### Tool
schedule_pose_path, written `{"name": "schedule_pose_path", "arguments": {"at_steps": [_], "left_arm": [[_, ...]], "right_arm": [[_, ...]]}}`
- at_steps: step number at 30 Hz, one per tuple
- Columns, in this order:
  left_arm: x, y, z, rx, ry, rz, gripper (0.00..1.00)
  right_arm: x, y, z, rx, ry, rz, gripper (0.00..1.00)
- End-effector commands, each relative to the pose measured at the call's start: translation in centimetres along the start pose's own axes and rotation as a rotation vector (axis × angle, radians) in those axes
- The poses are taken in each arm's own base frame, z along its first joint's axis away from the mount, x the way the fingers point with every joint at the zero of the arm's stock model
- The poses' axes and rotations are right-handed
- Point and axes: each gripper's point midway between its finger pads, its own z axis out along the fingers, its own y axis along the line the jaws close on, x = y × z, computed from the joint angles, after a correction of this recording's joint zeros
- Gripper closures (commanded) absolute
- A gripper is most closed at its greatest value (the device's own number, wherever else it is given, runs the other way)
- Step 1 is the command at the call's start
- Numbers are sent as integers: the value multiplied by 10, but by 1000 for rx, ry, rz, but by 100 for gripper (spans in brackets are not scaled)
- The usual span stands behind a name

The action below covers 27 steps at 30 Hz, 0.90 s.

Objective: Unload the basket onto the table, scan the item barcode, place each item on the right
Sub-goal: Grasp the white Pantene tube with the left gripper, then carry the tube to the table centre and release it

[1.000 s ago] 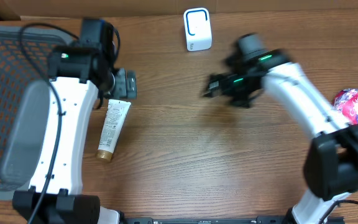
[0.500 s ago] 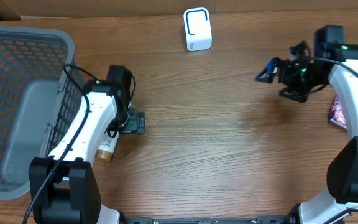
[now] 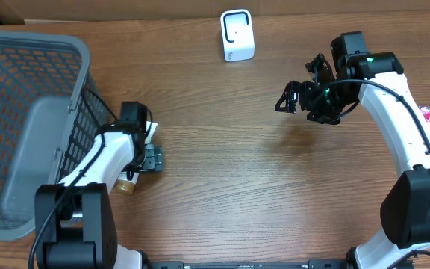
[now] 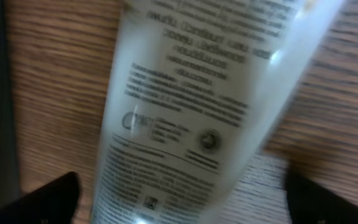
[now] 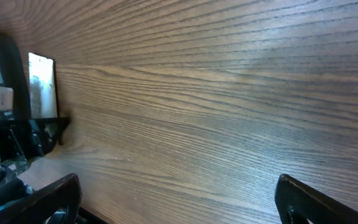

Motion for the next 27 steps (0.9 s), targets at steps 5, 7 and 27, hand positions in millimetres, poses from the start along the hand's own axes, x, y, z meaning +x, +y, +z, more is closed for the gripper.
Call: {"name": "schedule_pose_path", "arguments": {"at_steps": [5, 7, 27], "left_arm": [[5, 6, 6, 22, 15, -26, 50], [6, 0, 6, 57, 19, -27, 48], [20, -147, -31, 343, -66, 202, 53]], "right_arm": [[-5, 8, -12, 1, -44, -35, 0], [-4, 8, -12, 2, -42, -35, 0], [-3, -1, -12, 46, -40, -27, 0]]}}
